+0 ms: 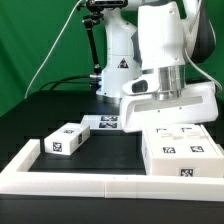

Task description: Assemble cabinet

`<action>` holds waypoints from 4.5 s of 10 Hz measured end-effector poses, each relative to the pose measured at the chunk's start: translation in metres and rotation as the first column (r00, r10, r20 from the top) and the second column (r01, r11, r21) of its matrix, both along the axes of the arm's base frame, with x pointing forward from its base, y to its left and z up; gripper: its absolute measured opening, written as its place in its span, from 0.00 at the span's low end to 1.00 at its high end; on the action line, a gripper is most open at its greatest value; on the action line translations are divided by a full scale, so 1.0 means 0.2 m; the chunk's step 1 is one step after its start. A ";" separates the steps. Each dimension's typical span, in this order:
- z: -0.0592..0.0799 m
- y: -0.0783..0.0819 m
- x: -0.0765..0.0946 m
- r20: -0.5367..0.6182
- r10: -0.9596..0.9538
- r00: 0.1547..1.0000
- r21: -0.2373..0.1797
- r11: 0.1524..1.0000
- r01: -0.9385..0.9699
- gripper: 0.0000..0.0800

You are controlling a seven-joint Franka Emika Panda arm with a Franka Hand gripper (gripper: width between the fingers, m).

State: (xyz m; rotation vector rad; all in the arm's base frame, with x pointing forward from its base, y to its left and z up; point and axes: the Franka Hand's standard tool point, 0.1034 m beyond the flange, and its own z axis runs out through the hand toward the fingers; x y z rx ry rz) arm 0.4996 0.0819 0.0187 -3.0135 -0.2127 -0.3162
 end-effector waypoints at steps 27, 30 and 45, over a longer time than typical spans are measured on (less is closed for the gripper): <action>0.52 -0.01 0.16 -0.053 0.063 0.997 -0.011 0.998 -0.064 0.00; 0.56 -0.04 0.23 -0.090 0.063 0.994 -0.003 0.998 -0.064 0.00; 0.63 -0.02 0.34 -0.108 0.063 0.992 0.010 0.998 -0.062 0.04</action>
Offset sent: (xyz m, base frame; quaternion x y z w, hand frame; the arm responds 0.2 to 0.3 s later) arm 0.0165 -0.0003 0.0412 -0.0024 -0.0080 -0.0084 0.9999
